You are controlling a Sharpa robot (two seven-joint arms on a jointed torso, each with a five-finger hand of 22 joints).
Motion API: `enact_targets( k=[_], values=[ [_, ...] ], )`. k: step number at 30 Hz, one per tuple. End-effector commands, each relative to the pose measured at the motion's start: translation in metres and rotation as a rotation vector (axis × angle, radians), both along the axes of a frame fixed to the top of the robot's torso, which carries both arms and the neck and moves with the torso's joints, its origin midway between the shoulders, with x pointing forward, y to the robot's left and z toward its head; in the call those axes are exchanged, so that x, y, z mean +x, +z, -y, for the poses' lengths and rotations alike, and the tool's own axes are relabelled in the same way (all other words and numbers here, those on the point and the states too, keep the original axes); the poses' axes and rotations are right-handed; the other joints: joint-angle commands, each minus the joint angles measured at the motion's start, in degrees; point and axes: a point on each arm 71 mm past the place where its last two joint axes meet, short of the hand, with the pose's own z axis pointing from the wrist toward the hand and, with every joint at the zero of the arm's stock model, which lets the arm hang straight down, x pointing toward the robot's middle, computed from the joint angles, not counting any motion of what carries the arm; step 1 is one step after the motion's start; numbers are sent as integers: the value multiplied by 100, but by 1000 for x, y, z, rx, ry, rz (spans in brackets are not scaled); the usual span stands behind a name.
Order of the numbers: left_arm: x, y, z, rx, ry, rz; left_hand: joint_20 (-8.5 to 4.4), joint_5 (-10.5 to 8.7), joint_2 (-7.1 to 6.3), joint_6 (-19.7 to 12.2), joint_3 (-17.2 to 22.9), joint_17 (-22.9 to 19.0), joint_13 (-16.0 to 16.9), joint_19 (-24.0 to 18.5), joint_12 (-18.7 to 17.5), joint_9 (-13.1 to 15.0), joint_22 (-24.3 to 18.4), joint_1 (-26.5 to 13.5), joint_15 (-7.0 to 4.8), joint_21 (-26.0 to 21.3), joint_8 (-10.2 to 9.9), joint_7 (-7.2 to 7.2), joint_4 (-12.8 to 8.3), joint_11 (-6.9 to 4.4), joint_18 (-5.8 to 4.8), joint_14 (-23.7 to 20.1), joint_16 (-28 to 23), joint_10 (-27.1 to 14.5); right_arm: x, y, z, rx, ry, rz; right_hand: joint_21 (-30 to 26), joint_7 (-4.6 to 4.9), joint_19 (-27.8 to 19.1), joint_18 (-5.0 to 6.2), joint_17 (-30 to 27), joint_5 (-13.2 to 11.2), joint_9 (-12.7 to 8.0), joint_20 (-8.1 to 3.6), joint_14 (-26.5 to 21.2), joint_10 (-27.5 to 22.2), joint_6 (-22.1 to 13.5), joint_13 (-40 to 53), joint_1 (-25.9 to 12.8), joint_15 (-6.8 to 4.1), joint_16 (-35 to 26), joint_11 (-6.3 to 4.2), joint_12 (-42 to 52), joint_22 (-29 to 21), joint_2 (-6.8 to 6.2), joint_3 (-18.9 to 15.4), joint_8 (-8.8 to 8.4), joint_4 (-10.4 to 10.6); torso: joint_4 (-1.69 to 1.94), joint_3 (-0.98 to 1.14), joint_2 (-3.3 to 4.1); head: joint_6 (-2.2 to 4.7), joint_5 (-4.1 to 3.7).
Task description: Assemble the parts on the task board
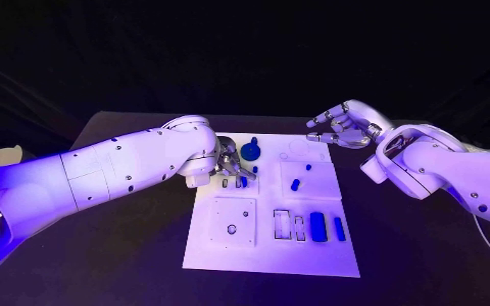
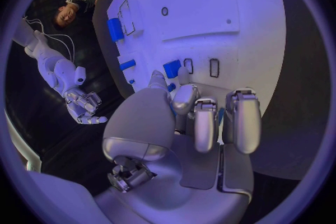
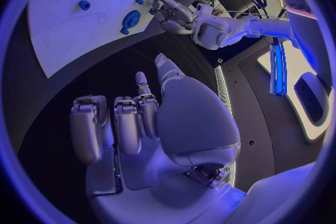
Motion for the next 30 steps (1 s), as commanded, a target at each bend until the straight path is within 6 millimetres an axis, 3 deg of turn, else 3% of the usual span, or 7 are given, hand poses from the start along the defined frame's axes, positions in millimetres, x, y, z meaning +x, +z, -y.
enact_targets(
  k=[1,14,23,25,26,28,30],
  values=[
    [-1,0,2,8,-19,-8,-33,32,2,-21,29,1509,5,331,35,27,647,92,-36,26,43,-8,-37,3,-53,592,17,28,0,-1,-1,-12,13,-8,-24,-8,279,16,1500,20,7,42,606,280,22,1155,29,16,19,22,-15,917,39,-38,14,1,1,0,4,-17,-5],
    [-4,0,5,5,-37,-26,-56,59,82,-65,361,1509,10,319,35,173,632,630,-62,10,75,-40,-206,-27,-47,592,17,33,1,-3,-1,-15,11,-11,-26,-8,278,17,1495,35,7,41,605,281,22,1156,27,15,16,22,-13,914,43,-41,14,2,2,0,0,-51,-12],
    [-4,0,5,-2,-29,-19,-123,303,280,-237,1321,1509,-30,304,-50,157,597,1618,-129,-19,-108,-93,-695,-89,-38,592,17,-35,2,-3,-1,-16,11,-12,-26,-8,278,17,1495,35,7,41,605,281,22,1156,27,15,16,22,-13,914,43,-41,14,2,-1,-1,3,-68,-12],
    [-4,0,5,-5,-28,-16,-117,479,159,-273,1675,1509,-56,300,-93,153,587,1723,-111,-28,-161,-51,-749,-60,-38,592,17,-61,2,-3,-1,-16,11,-12,-26,-8,278,17,1495,35,7,41,605,281,22,1156,27,15,16,22,-13,914,43,-41,14,2,0,0,3,-65,-13],
    [-4,1,5,-7,-28,-15,-84,501,-99,-209,2329,1509,-76,299,-121,185,590,1526,-53,-32,-175,-1,-586,35,-40,592,17,-43,2,-3,-1,-16,11,-12,-26,-8,278,17,1495,35,7,41,605,281,22,1156,27,15,16,22,-13,914,43,-41,14,2,0,1,2,-67,-13],
    [-4,1,5,-11,-26,-10,-98,489,-541,-229,3143,1509,-84,298,-130,248,589,1366,-51,-40,-182,31,-574,12,-27,592,17,-24,2,-4,-1,-16,11,-12,-26,-8,278,17,1495,35,7,41,605,281,22,1156,27,15,16,22,-13,914,43,-41,14,2,-1,2,2,-66,-12],
    [-5,1,5,-20,-20,-6,-77,481,-766,-220,3685,1509,-88,298,-132,312,591,1211,-44,-43,-152,34,-591,-5,-32,592,17,-8,2,-4,-1,-16,11,-12,-26,-8,278,17,1495,35,7,41,605,281,22,1156,27,15,16,22,-13,914,43,-41,14,2,0,2,3,-66,-12]
  ],
)
